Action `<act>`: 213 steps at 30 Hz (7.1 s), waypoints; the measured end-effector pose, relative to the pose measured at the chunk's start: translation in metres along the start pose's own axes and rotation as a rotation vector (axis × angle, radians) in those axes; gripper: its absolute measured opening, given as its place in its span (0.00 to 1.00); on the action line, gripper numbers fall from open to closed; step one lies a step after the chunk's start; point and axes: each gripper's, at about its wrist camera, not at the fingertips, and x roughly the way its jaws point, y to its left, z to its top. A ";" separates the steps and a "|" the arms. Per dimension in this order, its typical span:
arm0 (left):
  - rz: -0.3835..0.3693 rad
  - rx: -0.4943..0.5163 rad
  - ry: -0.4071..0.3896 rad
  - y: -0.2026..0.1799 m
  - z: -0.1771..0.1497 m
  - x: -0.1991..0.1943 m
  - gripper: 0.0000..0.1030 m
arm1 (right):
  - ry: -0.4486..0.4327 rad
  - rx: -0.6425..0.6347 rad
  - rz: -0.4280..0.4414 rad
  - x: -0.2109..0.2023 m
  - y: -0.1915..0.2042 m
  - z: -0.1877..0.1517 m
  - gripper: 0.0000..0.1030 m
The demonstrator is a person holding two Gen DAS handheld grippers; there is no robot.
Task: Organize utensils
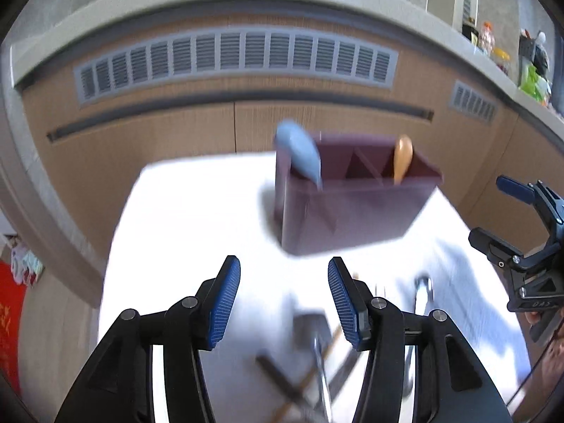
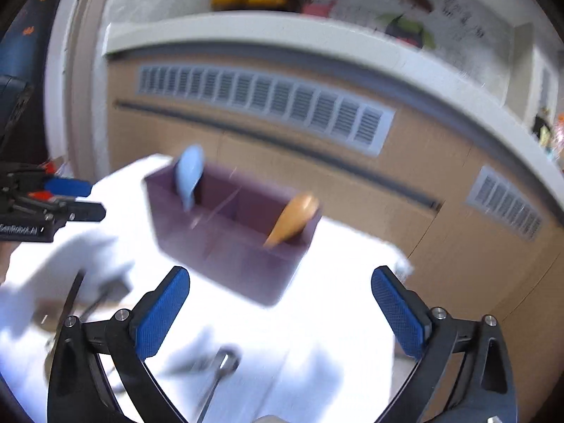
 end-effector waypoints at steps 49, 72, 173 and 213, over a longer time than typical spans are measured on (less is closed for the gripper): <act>-0.007 -0.024 0.353 -0.027 -0.017 0.057 0.46 | 0.034 0.177 0.115 -0.074 0.011 -0.043 0.19; -0.111 -0.016 -0.065 -0.028 -0.040 -0.037 0.33 | 0.030 0.215 0.165 -0.079 0.004 -0.041 0.19; -0.024 0.096 -0.584 -0.065 0.110 -0.138 0.33 | -0.269 0.203 0.171 -0.123 -0.038 0.099 0.19; 0.016 -0.029 -0.107 0.005 0.018 -0.035 0.55 | -0.067 0.080 0.000 -0.026 -0.010 0.027 0.99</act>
